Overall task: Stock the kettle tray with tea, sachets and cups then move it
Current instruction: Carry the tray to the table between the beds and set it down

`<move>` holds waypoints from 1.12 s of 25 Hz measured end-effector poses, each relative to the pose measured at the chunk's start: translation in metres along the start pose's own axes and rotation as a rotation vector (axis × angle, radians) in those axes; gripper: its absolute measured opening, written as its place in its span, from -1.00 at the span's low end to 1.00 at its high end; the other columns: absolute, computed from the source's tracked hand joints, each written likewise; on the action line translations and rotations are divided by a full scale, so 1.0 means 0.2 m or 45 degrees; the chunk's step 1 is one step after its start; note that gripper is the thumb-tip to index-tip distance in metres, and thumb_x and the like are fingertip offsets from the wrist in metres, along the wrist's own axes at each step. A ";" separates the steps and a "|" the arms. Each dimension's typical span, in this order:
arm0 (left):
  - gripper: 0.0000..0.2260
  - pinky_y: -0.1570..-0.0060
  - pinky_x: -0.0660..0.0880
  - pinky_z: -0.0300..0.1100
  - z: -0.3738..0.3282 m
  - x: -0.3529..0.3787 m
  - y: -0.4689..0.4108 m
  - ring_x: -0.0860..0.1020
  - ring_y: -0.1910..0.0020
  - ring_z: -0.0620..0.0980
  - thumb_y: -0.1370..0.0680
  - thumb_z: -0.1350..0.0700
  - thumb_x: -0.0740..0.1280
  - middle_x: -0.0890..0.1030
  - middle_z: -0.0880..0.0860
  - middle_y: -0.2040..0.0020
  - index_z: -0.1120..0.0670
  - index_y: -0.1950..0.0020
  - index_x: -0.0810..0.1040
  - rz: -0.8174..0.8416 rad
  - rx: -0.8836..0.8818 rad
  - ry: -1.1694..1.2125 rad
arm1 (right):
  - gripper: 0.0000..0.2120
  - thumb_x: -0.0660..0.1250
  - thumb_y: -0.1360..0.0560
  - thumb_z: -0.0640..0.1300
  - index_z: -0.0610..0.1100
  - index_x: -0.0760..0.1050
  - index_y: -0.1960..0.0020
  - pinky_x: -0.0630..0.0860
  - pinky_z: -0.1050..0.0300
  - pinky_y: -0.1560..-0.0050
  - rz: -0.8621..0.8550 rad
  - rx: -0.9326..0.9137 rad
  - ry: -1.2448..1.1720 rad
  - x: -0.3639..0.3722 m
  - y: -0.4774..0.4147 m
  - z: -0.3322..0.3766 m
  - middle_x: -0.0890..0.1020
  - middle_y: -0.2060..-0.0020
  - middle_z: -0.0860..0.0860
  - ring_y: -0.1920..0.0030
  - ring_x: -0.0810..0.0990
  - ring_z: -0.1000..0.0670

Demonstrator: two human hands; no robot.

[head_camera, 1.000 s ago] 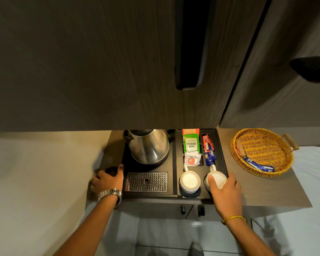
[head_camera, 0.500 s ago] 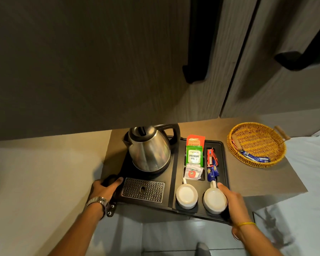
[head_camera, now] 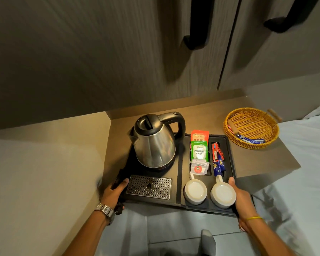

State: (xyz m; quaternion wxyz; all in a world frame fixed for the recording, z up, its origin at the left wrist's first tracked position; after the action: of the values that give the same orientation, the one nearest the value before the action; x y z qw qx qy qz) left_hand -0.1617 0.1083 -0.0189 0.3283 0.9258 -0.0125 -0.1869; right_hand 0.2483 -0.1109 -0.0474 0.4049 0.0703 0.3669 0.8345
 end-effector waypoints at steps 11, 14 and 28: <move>-0.68 0.64 0.37 -0.23 -0.11 -0.09 0.51 0.47 0.64 0.10 -0.55 -0.10 0.46 0.69 0.11 0.40 0.14 -0.10 0.63 0.018 0.280 0.031 | -0.43 0.29 -0.50 0.34 -0.18 0.69 0.15 0.55 0.12 0.28 0.068 -0.182 -0.010 -0.21 0.28 0.20 0.76 0.33 -0.03 0.26 0.73 -0.04; -0.77 0.62 0.41 -0.19 -0.17 -0.16 0.67 0.49 0.62 0.17 -0.59 -0.04 0.42 0.73 0.18 0.32 0.09 -0.12 0.60 0.045 0.405 0.070 | -0.36 0.30 -0.39 0.39 -0.22 0.70 0.11 0.56 0.02 0.15 0.084 -0.269 0.023 -0.25 0.38 0.40 0.77 0.21 -0.14 0.12 0.71 -0.13; -0.84 0.51 0.54 -0.03 -0.11 0.27 1.24 0.58 0.46 0.24 -0.59 -0.03 0.41 0.68 0.31 0.14 -0.04 -0.13 0.55 0.339 0.492 -0.038 | -0.43 0.31 -0.33 0.47 -0.03 0.73 0.31 0.40 0.07 0.20 -0.097 -0.252 -0.103 -1.10 0.82 0.05 0.69 0.38 -0.01 0.45 0.57 0.12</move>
State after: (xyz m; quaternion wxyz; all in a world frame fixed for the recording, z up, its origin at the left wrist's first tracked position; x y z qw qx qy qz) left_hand -0.0790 -0.0810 0.1297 0.1666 0.9587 -0.1750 -0.1499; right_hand 0.2954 -0.3322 0.1086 0.4559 0.0497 0.2686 0.8471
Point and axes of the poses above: each hand's wrist, its own y-axis away from the middle knuckle, its own x-axis out of the palm, z = x × y, the point moved 6 cm from there along -y, towards the middle knuckle
